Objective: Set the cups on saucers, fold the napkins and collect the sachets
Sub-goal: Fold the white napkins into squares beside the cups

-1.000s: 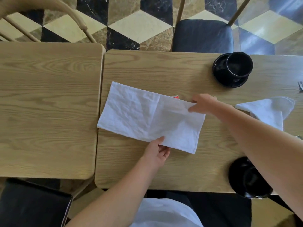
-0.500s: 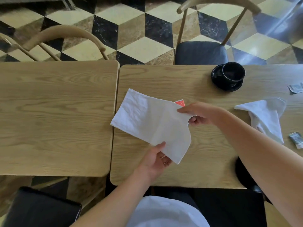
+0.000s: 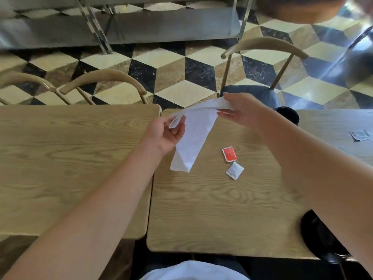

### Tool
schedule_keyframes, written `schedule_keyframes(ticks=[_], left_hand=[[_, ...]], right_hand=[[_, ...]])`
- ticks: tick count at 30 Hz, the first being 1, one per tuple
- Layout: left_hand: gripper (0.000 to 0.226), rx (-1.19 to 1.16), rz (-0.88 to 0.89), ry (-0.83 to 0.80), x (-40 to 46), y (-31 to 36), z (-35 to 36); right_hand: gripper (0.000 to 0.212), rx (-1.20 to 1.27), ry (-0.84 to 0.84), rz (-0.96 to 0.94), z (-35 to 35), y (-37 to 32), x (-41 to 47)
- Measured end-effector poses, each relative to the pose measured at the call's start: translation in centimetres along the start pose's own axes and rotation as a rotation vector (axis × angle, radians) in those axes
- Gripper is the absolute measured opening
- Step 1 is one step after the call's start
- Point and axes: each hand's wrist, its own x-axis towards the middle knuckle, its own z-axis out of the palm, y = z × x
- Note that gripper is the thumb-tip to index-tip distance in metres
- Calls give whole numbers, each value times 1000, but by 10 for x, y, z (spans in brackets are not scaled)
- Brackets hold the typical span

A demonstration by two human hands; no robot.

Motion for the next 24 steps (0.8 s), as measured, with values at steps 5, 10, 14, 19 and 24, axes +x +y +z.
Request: schedule_keyframes(ticks=[5,10,14,19,24], left_hand=[[14,108,171,-4,8,65,33],[15,156,245,-55,-6,85,38],[20,203,244,-78,-25,71,18],[26,264,131,-41,-48,19,-45],[30,349,-36,122,-64,-57,-127]], right_hand=[[3,24,-33,-129,31,-46,-12],[14,8,-34,-153,36,-54,-32],[13,63,-12,-126,27,-26,-50],[16,-3,56,-18,5,60,-78],[24,-145,106,142,-14,168,-114]])
